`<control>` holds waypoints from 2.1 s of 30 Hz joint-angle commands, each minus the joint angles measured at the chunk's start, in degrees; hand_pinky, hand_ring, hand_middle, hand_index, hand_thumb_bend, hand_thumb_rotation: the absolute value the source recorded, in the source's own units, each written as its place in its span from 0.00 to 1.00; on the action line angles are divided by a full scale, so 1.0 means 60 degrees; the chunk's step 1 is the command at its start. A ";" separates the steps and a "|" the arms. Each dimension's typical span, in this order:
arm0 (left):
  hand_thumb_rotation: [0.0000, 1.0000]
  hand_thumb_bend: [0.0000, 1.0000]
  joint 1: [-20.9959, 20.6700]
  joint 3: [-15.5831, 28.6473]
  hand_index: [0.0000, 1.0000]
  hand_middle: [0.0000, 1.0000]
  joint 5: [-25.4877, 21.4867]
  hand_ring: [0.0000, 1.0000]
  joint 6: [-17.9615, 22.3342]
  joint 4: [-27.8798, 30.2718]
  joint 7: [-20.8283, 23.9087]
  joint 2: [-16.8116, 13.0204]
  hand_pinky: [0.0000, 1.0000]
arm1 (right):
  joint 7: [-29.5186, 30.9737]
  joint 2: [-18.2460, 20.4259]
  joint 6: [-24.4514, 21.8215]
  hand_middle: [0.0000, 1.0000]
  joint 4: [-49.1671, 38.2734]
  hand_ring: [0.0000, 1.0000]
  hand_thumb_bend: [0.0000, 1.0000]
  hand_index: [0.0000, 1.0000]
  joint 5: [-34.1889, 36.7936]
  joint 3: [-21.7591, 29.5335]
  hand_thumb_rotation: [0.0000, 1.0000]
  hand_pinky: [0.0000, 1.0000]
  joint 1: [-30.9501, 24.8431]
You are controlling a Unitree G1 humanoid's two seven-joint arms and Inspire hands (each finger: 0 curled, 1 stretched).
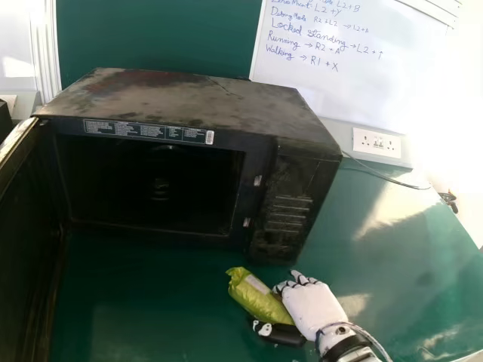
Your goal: Put biscuit inside oven
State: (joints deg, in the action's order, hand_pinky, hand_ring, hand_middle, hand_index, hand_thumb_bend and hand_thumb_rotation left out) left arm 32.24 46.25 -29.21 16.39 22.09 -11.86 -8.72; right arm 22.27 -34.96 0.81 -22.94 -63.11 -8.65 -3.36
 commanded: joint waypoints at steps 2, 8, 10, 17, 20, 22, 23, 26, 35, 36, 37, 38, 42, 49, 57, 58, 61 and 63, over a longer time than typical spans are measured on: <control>0.61 1.00 -0.0013 -0.0103 0.67 0.66 0.0283 0.62 -0.0087 0.0143 0.0330 0.0116 0.53 | -0.0136 0.0081 0.0027 0.68 -0.0092 0.56 0.84 0.59 0.0142 -0.0019 0.00 0.32 -0.0086; 0.63 0.99 -0.0087 -0.0158 0.71 0.69 0.0316 0.64 -0.0229 0.0285 0.0731 0.0142 0.53 | -0.0165 0.0127 0.0040 0.04 -0.0190 0.01 0.85 0.27 0.0183 -0.0064 0.00 0.00 -0.0085; 0.63 0.99 -0.0082 -0.0182 0.71 0.70 0.0295 0.65 -0.0347 0.0381 0.0842 0.0142 0.53 | -0.0227 0.0150 0.0069 0.01 -0.0207 0.00 0.85 0.20 0.0279 -0.0043 0.00 0.00 -0.0101; 0.62 0.95 0.0072 -0.0227 0.73 0.70 0.0583 0.64 -0.0875 0.0954 0.1356 0.0279 0.53 | -0.0483 0.0165 0.0179 0.00 -0.0259 0.00 0.73 0.00 0.0463 0.0056 0.00 0.00 -0.0189; 0.62 0.93 0.0088 -0.0210 0.73 0.71 0.0610 0.64 -0.0903 0.1019 0.1360 0.0325 0.53 | -0.0580 0.0147 0.0220 0.00 -0.0230 0.00 0.74 0.00 0.0498 0.0098 0.00 0.00 -0.0206; 0.62 0.93 0.0107 -0.0205 0.73 0.70 0.0589 0.64 -0.0911 0.1048 0.1339 0.0340 0.52 | -0.0596 0.0150 0.0225 0.00 -0.0214 0.00 0.74 0.00 0.0554 0.0134 0.00 0.00 -0.0206; 0.62 0.92 0.0109 -0.0202 0.74 0.70 0.0584 0.64 -0.0889 0.1045 0.1320 0.0345 0.52 | -0.0571 0.0148 0.0212 0.00 -0.0213 0.00 0.75 0.00 0.0563 0.0142 0.00 0.00 -0.0200; 0.62 0.91 0.0115 -0.0185 0.75 0.70 0.0564 0.65 -0.0840 0.1031 0.1274 0.0352 0.53 | -0.0453 0.0129 0.0171 0.00 -0.0238 0.00 0.76 0.00 0.0598 0.0157 0.00 0.00 -0.0178; 0.61 0.89 0.0167 -0.0118 0.73 0.65 0.0337 0.60 -0.0777 0.0994 0.1054 0.0331 0.50 | -0.0525 0.0163 0.0199 0.00 -0.0146 0.00 0.78 0.00 0.0679 0.0094 0.00 0.00 -0.0090; 0.61 0.88 0.0168 -0.0109 0.73 0.64 0.0352 0.60 -0.0764 0.0979 0.1037 0.0328 0.49 | -0.0505 0.0178 0.0185 0.00 -0.0143 0.00 0.78 0.00 0.0674 0.0079 0.00 0.00 -0.0072; 0.62 0.88 0.0166 -0.0103 0.73 0.65 0.0353 0.60 -0.0746 0.0960 0.1009 0.0323 0.49 | -0.0476 0.0198 0.0165 0.00 -0.0147 0.00 0.78 0.00 0.0680 0.0069 0.00 0.00 -0.0051; 0.62 0.88 0.0167 -0.0093 0.73 0.67 0.0345 0.61 -0.0741 0.0945 0.0988 0.0321 0.50 | -0.0434 0.0229 0.0138 0.00 -0.0161 0.00 0.78 0.00 0.0716 0.0066 0.00 0.00 -0.0031; 0.62 0.86 0.0173 -0.0063 0.74 0.67 0.0318 0.62 -0.0776 0.0906 0.0947 0.0313 0.50 | -0.0302 0.0328 0.0077 0.00 -0.0180 0.00 0.80 0.00 0.0975 0.0106 0.00 0.00 0.0090; 0.64 0.84 0.0187 -0.0078 0.75 0.71 0.0293 0.66 -0.0826 0.0951 0.0989 0.0305 0.50 | 0.0082 0.0577 -0.0103 0.00 -0.0393 0.00 0.81 0.00 0.2321 0.0319 0.00 0.00 0.0162; 0.67 0.84 0.0202 -0.0073 0.74 0.70 0.0311 0.64 -0.0825 0.0931 0.0980 0.0303 0.51 | 0.0193 0.0820 -0.0140 0.00 -0.0475 0.00 0.79 0.00 0.3871 0.0537 0.00 0.00 0.0298; 0.67 0.84 0.0202 -0.0075 0.74 0.69 0.0307 0.63 -0.0825 0.0933 0.0980 0.0304 0.51 | 0.0145 0.0830 -0.0099 0.00 -0.0448 0.00 0.79 0.00 0.4035 0.0560 0.00 0.00 0.0301; 0.69 0.85 0.0196 -0.0070 0.73 0.67 0.0314 0.61 -0.0810 0.0919 0.0973 0.0294 0.50 | 0.0228 0.0947 -0.0221 0.00 -0.0450 0.00 0.79 0.00 0.4664 0.0645 0.00 0.00 0.0304; 0.68 0.87 0.0212 -0.0075 0.73 0.66 0.0277 0.58 -0.0864 0.0970 0.0996 0.0304 0.48 | 0.0351 0.1068 -0.0360 0.00 -0.0490 0.00 0.78 0.00 0.5194 0.0720 0.00 0.00 0.0321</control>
State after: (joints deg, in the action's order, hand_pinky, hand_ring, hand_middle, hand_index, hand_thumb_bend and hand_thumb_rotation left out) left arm 32.98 45.65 -27.20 11.38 27.53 -5.99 -6.94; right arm 23.90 -29.24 -0.71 -25.43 -34.33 -5.14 -2.02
